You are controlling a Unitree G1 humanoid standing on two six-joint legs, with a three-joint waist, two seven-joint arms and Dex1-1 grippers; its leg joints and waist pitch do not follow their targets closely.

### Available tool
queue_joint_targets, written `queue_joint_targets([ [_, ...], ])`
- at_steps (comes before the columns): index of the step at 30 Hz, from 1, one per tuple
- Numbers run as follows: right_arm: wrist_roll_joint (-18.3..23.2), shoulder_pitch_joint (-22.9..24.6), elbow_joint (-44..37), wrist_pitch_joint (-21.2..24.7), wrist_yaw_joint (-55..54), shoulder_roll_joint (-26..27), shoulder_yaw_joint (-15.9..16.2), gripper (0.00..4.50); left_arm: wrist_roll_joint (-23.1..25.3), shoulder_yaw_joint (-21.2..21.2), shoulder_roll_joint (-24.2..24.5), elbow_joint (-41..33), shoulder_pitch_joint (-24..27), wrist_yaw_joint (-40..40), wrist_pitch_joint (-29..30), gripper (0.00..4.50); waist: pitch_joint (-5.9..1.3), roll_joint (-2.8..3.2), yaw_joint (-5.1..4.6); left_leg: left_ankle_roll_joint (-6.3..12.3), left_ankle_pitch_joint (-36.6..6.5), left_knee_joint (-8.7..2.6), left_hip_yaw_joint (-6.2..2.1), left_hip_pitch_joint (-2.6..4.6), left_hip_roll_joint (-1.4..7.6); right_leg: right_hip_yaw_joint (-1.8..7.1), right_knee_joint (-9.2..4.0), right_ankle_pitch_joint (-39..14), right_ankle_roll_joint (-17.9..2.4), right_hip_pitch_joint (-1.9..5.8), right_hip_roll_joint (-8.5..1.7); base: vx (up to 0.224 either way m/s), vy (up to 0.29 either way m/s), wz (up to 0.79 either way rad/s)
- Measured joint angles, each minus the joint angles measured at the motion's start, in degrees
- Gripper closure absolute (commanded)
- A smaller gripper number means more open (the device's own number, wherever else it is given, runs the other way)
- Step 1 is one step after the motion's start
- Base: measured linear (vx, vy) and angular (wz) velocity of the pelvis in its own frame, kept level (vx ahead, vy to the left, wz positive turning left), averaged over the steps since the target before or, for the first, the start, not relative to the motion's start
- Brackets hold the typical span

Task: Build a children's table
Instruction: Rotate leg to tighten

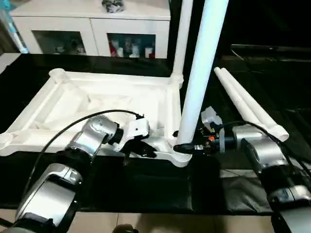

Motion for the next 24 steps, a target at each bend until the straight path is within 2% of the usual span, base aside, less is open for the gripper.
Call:
queue_joint_targets([
  [4, -0.48, 0.36, -0.39, 2.62, -14.65, 5.51, -4.65, 2.44, -0.33, 2.85, -2.69, -3.03, 1.22, 8.08, 8.32, 4.5, 0.01, -0.01, -2.4, -0.07, 0.04, 0.0, 0.02, 0.21, -0.02, 0.04, -0.01, 0.05, 0.03, 0.12, 0.0, 0.0, 0.0, 0.0],
  [6, -0.74, -0.3, 0.43, 2.94, -20.49, 7.68, -6.39, 2.44, -0.51, 4.24, -4.46, -3.91, 1.41, 11.8, 11.84, 4.5, 0.0, -0.03, -3.24, -0.08, 0.04, 0.0, 0.02, 0.28, -0.03, 0.04, -0.01, 0.06, 0.03, 0.14, 0.0, 0.0, 0.0, 0.0],
  [7, -1.81, -1.77, 2.02, 2.93, -25.85, 10.2, -7.67, 2.44, -0.42, 5.2, -5.72, -4.94, 1.61, 15.45, 14.75, 4.5, 0.0, -0.04, -4.1, -0.09, 0.04, -0.01, 0.01, 0.3, -0.02, 0.03, 0.0, 0.07, 0.03, 0.1, 0.0, 0.0, 0.0, 0.0],
  [11, -4.18, -7.14, 7.35, 2.98, -38.96, 14.58, -9.27, 2.44, 0.29, 7.25, -9.51, -7.79, 1.78, 24.85, 21.25, 4.5, 0.0, -0.05, -5.77, -0.1, 0.03, -0.11, 0.01, 0.25, -0.03, 0.02, -0.01, 0.08, 0.03, -0.03, 0.01, 0.0, 0.0, 0.0],
  [14, -5.02, -9.55, 9.62, 2.88, -43.27, 15.88, -9.75, 2.44, 0.77, 8.0, -11.05, -9.84, 2.16, 28.05, 23.87, 4.5, 0.0, -0.05, -5.76, -0.09, 0.03, -0.36, 0.01, 0.16, -0.03, 0.01, -0.1, 0.02, 0.08, -0.17, 0.04, 0.0, 0.0, 0.0],
  [16, -5.08, -9.82, 9.89, 2.54, -44.09, 16.35, -9.78, 1.88, 0.78, 8.12, -11.09, -10.5, 2.32, 28.36, 24.53, 4.5, 0.0, -0.06, -5.57, 0.12, 0.14, -0.44, 0.01, 0.11, -0.03, 0.01, -0.1, 0.04, -0.03, -0.21, 0.04, 0.0, 0.0, 0.0],
  [18, -4.73, -9.84, 10.08, 2.49, -44.13, 17.43, -11.01, 1.88, 0.81, 8.09, -10.9, -10.53, 2.35, 28.67, 24.45, 4.5, 0.0, -0.06, -5.57, 0.15, 0.11, -0.45, 0.02, 0.11, -0.03, 0.02, -0.1, 0.05, -0.11, -0.21, 0.04, 0.0, 0.0, 0.0],
  [19, -4.69, -9.81, 10.11, 2.45, -44.11, 17.69, -11.17, 1.54, 0.8, 8.01, -10.47, -10.54, 2.35, 28.76, 24.27, 4.5, 0.0, -0.06, -5.66, 0.15, 0.11, -0.44, 0.02, 0.11, -0.03, 0.02, -0.1, 0.06, -0.13, -0.21, 0.04, 0.0, 0.0, 0.0],
  [24, -4.79, -8.23, 10.04, 0.43, -41.01, 17.32, -9.8, 1.07, 0.76, 7.45, -8.67, -11.61, 3.37, 28.1, 22.9, 4.5, 0.0, -0.06, -5.71, 0.04, 0.07, -0.42, 0.02, 0.14, -0.03, 0.02, -0.09, -0.03, 0.02, -0.21, 0.04, 0.0, 0.0, 0.0],
])
